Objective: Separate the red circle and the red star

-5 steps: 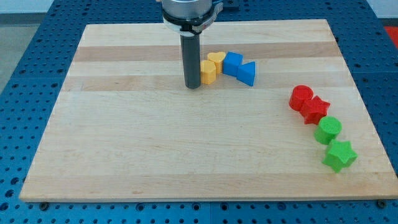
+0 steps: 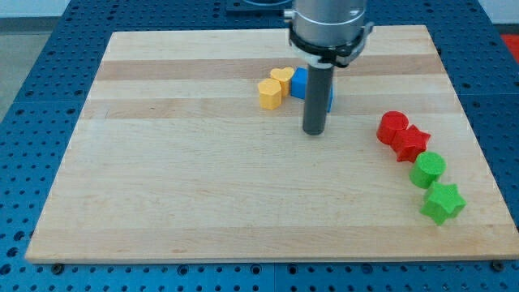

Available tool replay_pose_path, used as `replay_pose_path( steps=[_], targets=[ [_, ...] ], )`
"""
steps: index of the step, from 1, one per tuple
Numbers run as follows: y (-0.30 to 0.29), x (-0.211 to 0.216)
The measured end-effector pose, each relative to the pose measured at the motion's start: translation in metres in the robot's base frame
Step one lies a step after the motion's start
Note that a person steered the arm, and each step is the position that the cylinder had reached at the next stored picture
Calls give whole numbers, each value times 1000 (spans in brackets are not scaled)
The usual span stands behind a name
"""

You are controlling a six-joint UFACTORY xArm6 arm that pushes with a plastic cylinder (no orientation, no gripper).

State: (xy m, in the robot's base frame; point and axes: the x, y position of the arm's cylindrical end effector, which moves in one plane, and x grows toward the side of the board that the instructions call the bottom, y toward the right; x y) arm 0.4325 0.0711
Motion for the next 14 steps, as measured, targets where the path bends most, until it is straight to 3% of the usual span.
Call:
replay_pose_path(
  steps=[6,8,10,14],
  targets=[
    [120,-31],
    [148,-20],
    [146,4],
    [89,16]
  ],
)
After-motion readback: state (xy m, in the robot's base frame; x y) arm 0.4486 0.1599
